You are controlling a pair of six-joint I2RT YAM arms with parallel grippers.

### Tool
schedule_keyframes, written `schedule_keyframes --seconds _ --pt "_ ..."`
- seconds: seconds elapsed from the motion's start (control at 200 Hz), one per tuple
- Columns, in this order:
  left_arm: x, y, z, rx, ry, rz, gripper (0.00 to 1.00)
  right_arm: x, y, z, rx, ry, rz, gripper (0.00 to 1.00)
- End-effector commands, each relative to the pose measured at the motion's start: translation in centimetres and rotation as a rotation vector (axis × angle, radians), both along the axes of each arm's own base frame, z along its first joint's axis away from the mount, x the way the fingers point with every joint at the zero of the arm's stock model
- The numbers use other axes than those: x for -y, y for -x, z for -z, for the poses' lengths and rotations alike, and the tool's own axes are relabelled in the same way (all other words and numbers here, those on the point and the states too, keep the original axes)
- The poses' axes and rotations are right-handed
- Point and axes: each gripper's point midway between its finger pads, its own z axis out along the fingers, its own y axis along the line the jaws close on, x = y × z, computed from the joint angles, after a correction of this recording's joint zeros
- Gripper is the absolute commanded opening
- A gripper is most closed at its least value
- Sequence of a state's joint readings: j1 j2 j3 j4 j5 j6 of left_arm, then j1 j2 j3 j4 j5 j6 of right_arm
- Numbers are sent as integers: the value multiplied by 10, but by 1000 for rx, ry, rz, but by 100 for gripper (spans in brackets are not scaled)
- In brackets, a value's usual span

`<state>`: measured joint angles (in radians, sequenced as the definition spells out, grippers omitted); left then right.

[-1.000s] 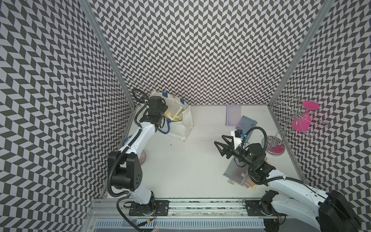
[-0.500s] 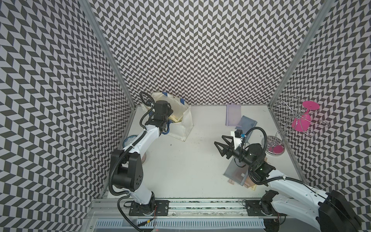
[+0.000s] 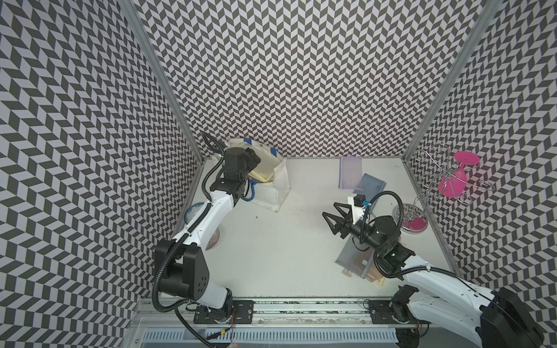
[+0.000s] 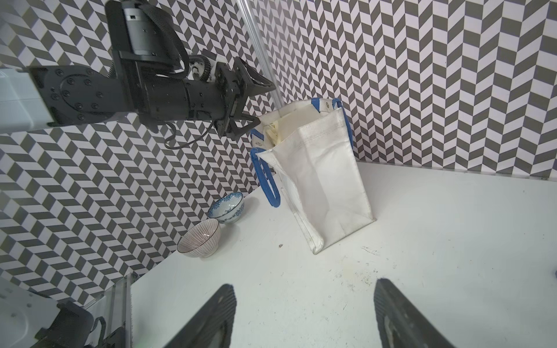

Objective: Put the pencil pouch into the canvas bag
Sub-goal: Place the pencil pouch in the canvas bag, then move the pencil pouches to the center of the board.

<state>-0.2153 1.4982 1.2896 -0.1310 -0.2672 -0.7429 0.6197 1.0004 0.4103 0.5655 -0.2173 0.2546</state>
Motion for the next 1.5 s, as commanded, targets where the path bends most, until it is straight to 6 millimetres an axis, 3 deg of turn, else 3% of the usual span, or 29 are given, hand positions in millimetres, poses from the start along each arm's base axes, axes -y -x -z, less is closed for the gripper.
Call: schedule_keyframes --seconds 0.0,0.125,0.22,0.335,0.481,0.631,0.741,0.841,0.971,1.157,1.337,1.492 --pt "-11 16 -33 38 -101 -11 88 1 -2 -10 36 -26 13 73" --pt "14 42 -45 42 -199 95 87 3 -9 -3 4 -10 40 73" --pt "52 68 -41 26 -241 252 87 7 -16 3 -32 -9 59 73" --pt "113 113 -27 9 -259 485 86 24 -27 12 -79 -27 100 73" --pt "190 176 8 -22 -241 822 86 61 -44 23 -167 -64 185 73" --pt "265 239 50 -46 -225 1098 86 103 -49 22 -215 -98 276 73" --pt "316 272 86 -81 -218 1226 86 128 -48 18 -216 -137 340 74" --pt "360 298 107 -68 -217 1322 85 147 -44 14 -215 -203 372 74" --pt "406 314 139 -80 -302 1368 83 160 -38 5 -216 -266 385 74" --pt "445 318 173 13 -383 1400 76 181 -35 -3 -190 -260 464 74" --pt "468 313 214 33 -526 1402 76 200 -34 3 -201 -253 509 74" --pt "468 306 247 -26 -623 1376 75 206 -36 6 -197 -236 539 74"
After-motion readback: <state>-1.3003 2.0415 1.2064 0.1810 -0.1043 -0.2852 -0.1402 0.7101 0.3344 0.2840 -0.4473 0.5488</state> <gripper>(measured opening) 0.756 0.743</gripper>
